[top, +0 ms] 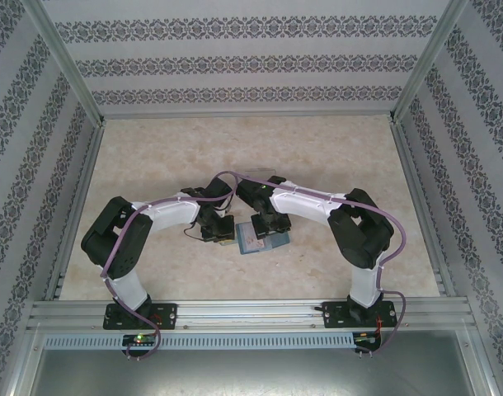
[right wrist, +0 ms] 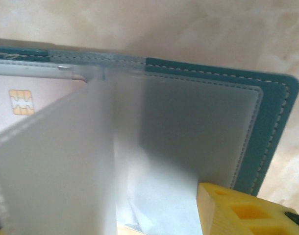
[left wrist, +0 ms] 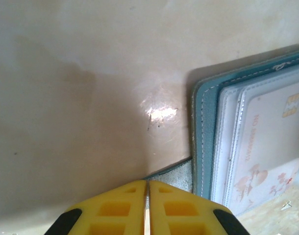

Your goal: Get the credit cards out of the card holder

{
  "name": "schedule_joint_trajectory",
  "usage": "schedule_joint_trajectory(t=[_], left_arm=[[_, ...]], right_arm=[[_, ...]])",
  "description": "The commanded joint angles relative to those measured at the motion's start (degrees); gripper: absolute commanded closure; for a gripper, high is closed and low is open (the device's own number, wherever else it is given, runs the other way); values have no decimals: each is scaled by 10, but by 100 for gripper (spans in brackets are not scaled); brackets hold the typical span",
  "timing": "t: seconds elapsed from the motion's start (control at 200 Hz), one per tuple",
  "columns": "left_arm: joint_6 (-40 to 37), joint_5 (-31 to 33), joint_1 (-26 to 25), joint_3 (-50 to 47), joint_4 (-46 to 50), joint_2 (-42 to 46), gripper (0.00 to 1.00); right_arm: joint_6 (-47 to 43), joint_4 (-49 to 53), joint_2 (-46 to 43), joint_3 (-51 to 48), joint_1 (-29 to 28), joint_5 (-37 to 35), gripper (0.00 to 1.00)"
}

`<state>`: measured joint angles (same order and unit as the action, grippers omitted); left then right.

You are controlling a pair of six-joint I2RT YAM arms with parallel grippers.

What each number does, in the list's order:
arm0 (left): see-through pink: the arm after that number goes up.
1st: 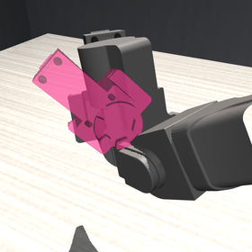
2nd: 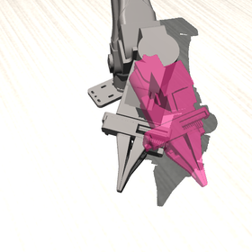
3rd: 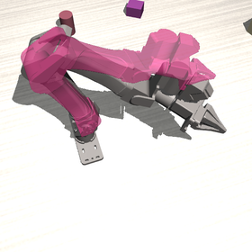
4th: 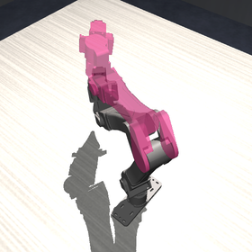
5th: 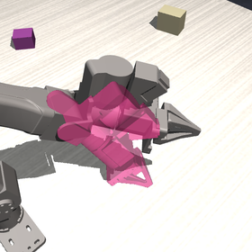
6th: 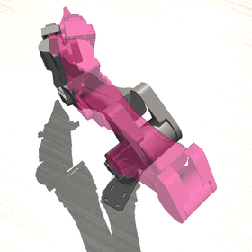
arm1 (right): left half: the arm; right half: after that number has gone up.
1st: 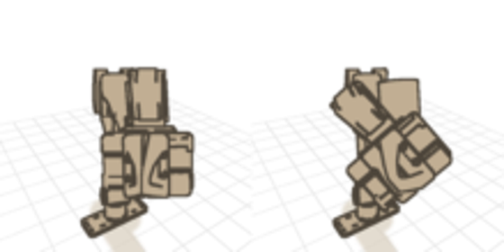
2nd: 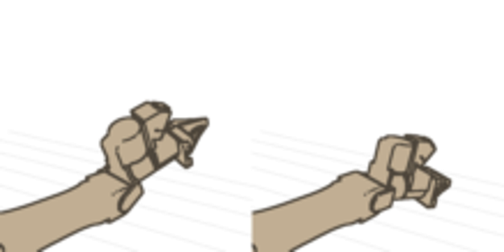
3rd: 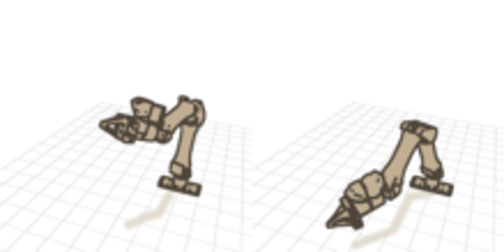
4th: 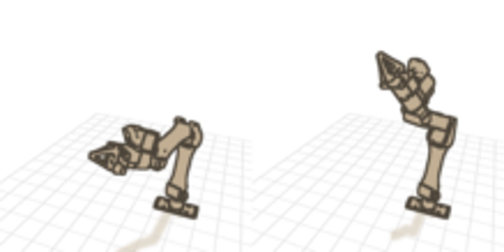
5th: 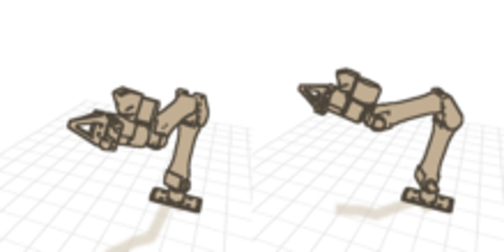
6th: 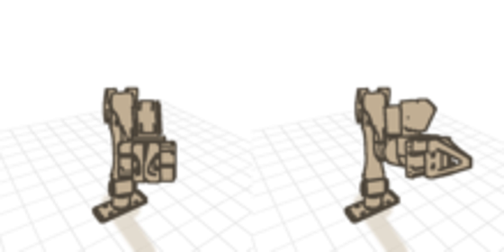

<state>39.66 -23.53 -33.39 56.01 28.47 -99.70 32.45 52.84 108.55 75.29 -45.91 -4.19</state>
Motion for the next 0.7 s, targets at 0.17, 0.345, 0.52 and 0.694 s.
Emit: schedule_joint_trajectory(t=[0.17,0.345,0.52,0.694], left_arm=[[-10,-4,-6,7,-6,-16,90],[-10,-5,-6,6,-6,-16,90],[-11,-4,-6,9,-3,-14,90],[-14,-3,-6,15,3,-15,90]], right_arm=[[-15,41,-11,7,-5,-47,44],[-17,36,-8,-5,0,-50,42],[-19,34,-5,-19,8,-54,42],[-20,37,-14,-29,13,-53,42]])
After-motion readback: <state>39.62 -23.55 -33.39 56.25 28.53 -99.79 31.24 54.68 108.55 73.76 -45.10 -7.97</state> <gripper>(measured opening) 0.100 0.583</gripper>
